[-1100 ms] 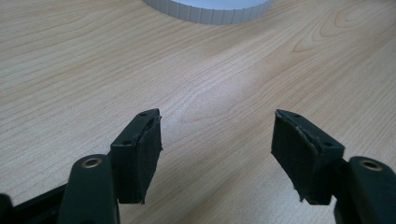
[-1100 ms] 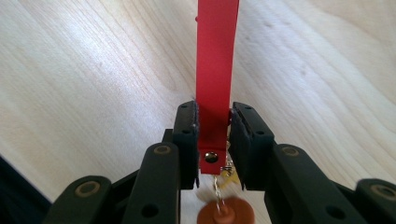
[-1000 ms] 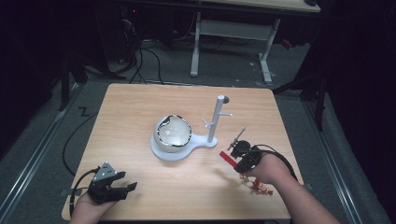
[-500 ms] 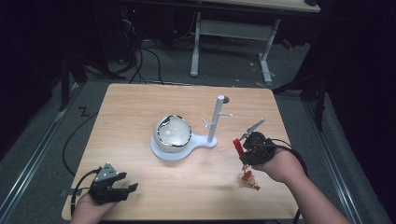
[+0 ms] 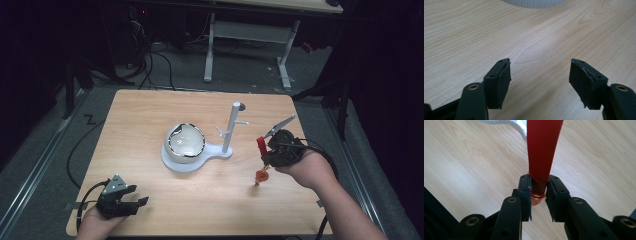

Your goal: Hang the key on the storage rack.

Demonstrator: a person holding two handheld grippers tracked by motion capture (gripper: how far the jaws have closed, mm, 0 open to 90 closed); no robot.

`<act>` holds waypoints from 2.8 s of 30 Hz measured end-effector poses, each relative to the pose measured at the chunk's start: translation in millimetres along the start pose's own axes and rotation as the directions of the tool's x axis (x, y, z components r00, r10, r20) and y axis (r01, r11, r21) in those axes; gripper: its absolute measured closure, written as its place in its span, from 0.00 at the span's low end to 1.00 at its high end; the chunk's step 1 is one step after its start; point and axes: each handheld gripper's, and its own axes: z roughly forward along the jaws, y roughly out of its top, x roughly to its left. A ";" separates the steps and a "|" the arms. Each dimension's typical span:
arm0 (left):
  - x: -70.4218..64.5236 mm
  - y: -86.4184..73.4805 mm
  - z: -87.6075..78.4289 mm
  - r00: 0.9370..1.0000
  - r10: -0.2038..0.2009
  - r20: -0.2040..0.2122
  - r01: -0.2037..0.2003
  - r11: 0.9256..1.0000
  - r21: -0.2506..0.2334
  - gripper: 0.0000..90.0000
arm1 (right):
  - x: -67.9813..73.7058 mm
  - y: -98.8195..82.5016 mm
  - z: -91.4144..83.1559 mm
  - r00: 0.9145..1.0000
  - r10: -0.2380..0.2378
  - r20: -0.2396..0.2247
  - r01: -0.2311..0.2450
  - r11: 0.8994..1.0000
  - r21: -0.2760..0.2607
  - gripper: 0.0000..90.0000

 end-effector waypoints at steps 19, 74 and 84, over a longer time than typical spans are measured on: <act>-0.6 0.1 -0.5 1.000 0.007 0.008 -0.007 1.000 0.006 0.39 | -7.6 23.0 -35.8 0.999 0.033 0.033 -0.030 0.995 -0.090 0.84; 2.5 -7.5 -12.8 1.000 -0.022 -0.002 0.022 1.000 -0.016 0.40 | -24.7 99.2 -41.3 0.998 0.063 0.029 -0.056 0.977 -0.207 0.84; 5.8 -9.9 -16.4 0.999 -0.041 -0.008 0.040 0.999 -0.025 0.40 | -32.1 107.5 -23.8 0.996 0.084 0.041 -0.075 0.977 -0.201 0.82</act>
